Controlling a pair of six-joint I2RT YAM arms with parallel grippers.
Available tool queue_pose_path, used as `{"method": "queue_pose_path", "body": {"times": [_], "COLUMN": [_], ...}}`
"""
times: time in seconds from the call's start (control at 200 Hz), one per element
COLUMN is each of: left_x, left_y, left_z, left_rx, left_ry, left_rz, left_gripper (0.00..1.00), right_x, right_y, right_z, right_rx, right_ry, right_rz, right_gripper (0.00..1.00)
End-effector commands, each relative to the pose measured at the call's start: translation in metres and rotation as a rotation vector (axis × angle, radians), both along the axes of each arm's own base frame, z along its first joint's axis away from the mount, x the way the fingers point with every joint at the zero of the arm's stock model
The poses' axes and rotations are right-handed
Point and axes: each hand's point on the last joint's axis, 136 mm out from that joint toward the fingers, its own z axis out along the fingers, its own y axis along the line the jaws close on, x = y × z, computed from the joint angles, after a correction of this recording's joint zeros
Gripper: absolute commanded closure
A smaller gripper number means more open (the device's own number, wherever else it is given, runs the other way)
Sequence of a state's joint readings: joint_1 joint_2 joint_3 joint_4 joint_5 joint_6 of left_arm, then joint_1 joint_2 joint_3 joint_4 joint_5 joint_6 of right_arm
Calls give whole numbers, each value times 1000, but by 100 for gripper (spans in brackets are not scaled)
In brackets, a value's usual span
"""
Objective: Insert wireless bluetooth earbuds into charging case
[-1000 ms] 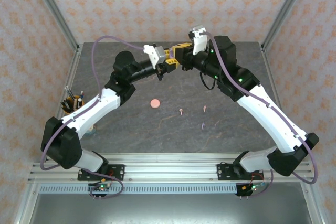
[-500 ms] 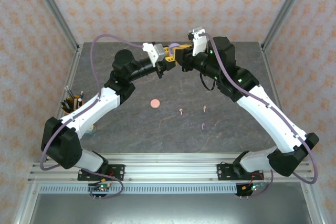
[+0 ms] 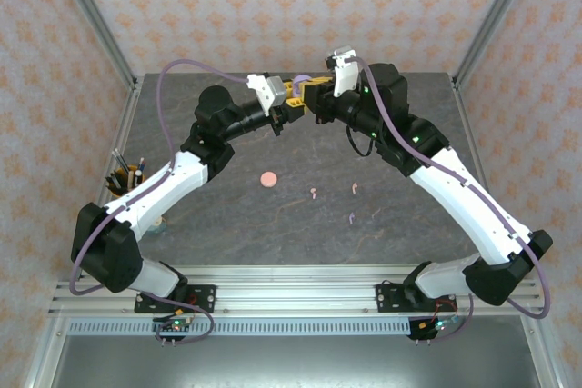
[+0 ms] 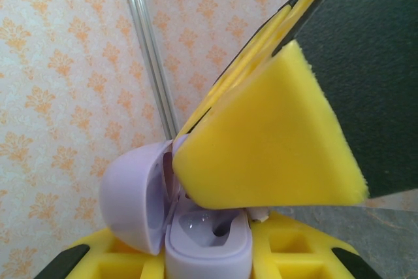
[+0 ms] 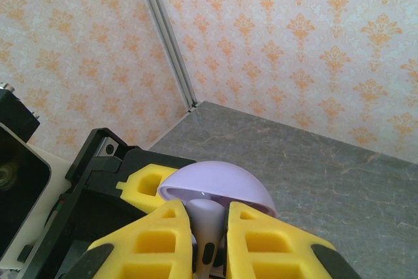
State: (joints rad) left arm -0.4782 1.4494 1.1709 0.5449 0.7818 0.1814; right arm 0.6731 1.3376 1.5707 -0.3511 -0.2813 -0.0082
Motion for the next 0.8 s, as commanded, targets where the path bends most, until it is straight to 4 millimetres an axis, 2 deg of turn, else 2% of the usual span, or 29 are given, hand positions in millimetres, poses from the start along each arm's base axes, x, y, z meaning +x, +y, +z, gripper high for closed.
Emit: {"method": "queue_pose_path", "body": {"times": [0.0,0.31,0.796], "left_x": [-2,1,-9], "left_y": [-5,-6,-7], "left_z": [7,1,13], "left_rx": [-3,5,-14], "left_ry": [-22,-11,-25], "left_rz": [-18,-18,-54], "left_gripper": [100,100,100], "right_x": [-5,-7,7], "right_y": [-6,-5,0], "right_z": [26,34,16], "right_rx": [46,66,36], "right_ry": [-39,-50,-24], "right_rz": [-4,7,-14], "right_gripper": [86,86,87]}}
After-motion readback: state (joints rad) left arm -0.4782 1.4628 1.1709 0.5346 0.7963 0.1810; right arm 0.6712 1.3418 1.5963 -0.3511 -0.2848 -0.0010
